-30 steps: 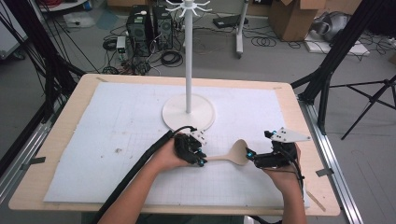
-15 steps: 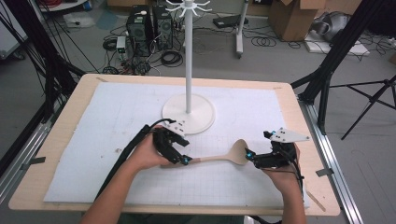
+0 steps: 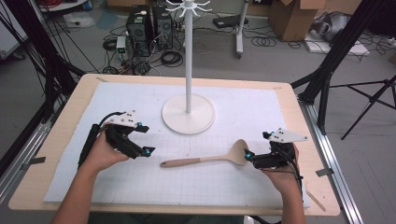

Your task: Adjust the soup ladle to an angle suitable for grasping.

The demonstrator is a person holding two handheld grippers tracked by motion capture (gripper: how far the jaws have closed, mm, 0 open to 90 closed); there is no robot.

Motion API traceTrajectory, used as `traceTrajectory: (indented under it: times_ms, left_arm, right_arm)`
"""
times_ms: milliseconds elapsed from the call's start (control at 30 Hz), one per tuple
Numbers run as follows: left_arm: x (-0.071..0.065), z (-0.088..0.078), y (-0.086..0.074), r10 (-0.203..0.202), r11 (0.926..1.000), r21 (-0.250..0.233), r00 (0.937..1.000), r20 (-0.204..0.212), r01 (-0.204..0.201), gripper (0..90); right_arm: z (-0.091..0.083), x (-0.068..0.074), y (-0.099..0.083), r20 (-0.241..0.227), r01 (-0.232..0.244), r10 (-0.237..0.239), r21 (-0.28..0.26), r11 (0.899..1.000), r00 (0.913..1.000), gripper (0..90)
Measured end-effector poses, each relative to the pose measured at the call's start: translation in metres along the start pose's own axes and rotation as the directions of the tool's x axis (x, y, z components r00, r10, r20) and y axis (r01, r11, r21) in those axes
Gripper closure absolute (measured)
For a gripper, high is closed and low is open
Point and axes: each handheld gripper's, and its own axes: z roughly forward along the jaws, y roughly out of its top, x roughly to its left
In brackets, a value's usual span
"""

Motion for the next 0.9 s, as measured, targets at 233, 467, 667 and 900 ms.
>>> traceTrajectory:
  times_ms: [233,467,667,900]
  left_arm:
    - [0.004,-0.021,-0.024,-0.029,0.9989,-0.037,0.9987,-0.042,0.028,11.4]
    - [0.002,-0.035,-0.046,-0.053,0.9959,-0.077,0.9947,-0.088,0.046,7.2]
    - [0.004,-0.043,-0.057,-0.063,0.9932,-0.104,0.9929,-0.101,0.052,4.3]
    - [0.006,-0.056,-0.058,-0.080,0.9887,-0.135,0.9899,-0.117,0.064,1.6]
  right_arm:
    - [0.001,0.000,0.000,0.002,0.000,-0.001,0.006,1.000,1.0000,1.5]
    - [0.002,0.001,0.000,0.004,-0.002,0.002,0.011,1.000,1.0000,1.5]
    - [0.004,0.000,-0.001,0.005,0.005,-0.005,0.014,1.000,1.0000,1.4]
    - [0.005,0.001,-0.002,0.004,-0.001,0.001,0.020,1.000,1.0000,1.4]
